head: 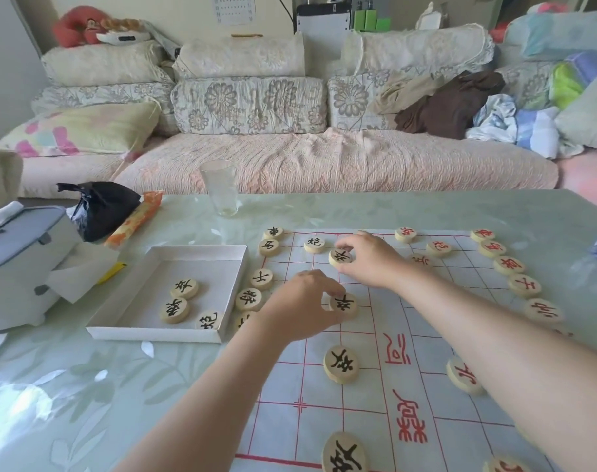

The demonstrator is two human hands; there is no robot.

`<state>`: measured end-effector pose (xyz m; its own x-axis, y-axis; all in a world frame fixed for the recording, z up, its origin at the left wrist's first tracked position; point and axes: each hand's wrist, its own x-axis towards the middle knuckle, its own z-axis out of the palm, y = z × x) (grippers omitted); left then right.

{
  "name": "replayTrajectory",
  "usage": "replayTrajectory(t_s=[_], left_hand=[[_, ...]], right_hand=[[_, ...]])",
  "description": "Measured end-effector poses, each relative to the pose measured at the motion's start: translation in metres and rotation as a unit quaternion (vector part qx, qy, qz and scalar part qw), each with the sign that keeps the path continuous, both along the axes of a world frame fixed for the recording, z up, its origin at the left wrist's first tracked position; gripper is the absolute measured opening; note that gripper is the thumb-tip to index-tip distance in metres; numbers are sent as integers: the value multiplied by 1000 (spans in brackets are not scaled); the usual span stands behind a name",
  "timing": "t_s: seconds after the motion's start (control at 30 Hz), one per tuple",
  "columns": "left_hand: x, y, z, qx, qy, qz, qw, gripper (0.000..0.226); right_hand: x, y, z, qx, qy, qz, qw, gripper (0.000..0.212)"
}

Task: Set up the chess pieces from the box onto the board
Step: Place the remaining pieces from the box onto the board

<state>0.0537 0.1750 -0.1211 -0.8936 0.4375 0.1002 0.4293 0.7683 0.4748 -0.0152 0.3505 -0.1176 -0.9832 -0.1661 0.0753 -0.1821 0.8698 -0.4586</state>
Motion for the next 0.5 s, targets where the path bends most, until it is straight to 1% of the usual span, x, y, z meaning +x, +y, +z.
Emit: replayTrajectory(t_s=[0.1,0.2,0.3,0.4,0.5], left_hand=[[-1,-1,-3,5,0,-3,1000,39],[0,-4,-5,13,-1,0,1000,42],[0,-11,-1,29,7,12,999,45],[-5,-23,7,63,19,42,997,36],[-9,-43,16,69,64,92,991,21]], right_hand=[[3,1,-4,37,-11,5,999,43],[7,1,-1,17,-23,0,1000,53],[12,-6,5,-18,-2,-6,1000,46],[19,-22,8,-35,17,11,999,42],[33,-47,9,-55,34,44,997,42]])
